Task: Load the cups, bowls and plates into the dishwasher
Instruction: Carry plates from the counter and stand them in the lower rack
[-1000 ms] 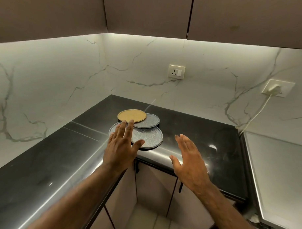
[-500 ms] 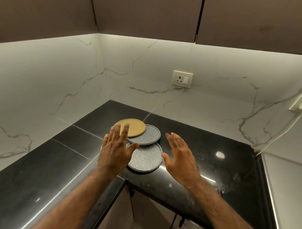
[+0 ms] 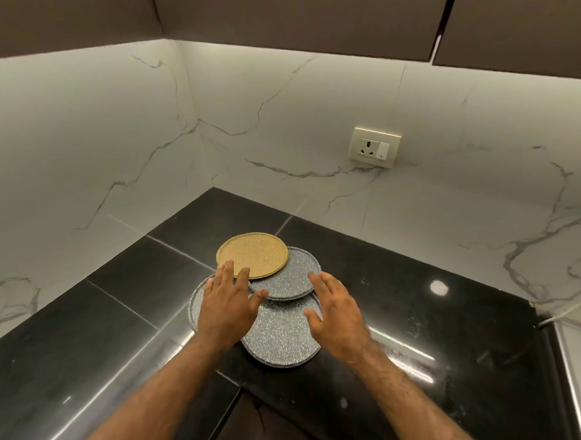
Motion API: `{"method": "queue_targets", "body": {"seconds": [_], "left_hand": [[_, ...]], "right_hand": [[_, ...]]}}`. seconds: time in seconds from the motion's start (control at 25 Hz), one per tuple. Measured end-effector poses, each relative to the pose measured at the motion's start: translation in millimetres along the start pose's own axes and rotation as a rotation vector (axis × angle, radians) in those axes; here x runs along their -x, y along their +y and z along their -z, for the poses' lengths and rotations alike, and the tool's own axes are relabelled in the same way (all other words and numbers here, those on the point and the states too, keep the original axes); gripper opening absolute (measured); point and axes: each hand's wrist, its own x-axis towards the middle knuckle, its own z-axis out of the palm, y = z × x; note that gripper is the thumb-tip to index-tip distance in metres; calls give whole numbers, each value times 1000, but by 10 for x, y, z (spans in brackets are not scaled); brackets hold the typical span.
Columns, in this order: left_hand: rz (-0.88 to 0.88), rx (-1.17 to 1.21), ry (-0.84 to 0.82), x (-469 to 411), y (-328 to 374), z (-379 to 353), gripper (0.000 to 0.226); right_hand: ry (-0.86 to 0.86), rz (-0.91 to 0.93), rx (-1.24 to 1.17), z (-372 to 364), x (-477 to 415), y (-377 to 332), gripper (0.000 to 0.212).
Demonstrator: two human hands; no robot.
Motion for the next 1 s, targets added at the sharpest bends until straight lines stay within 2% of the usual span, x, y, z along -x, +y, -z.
{"method": "queue_targets", "body": {"seconds": [0.24,0.32,0.4,0.48,0.6,0.68,0.76,0.88,1.0], "left_hand": [[117,-51,-159,-807,-269,-617,61],[173,-1,-180,-1041,-327,-768,66],[301,114,-133,-1194,-347,-836,79],[515,246,-80,-1370,-384,-850,88],[815,467,-99,-1670,-491,-871,84],[906,572,-129,-1822,-576,-914,79],[957,664,-135,-1909,-653,-980,77],[1052,827,-132,-1980,-720,-1030,76],[1104,1011,-181,-1981,-691,-963,46]], "right_hand": [[-154,-161,-64,-401,-809,159,74],[-148,-266,-137,-473,-1114,297,73],[-133,-390,-196,-491,-1317,412,74],[-157,-519,-223,-580,-1474,518,79],[-170,-720,-326,-789,-1626,631,85],[-118,-841,-421,-854,-1731,681,88],[-62,-932,-556,-865,-1830,714,91],[-7,-1124,-935,-845,-1934,689,90],[-112,-1222,-1277,-758,-1998,651,56]]}}
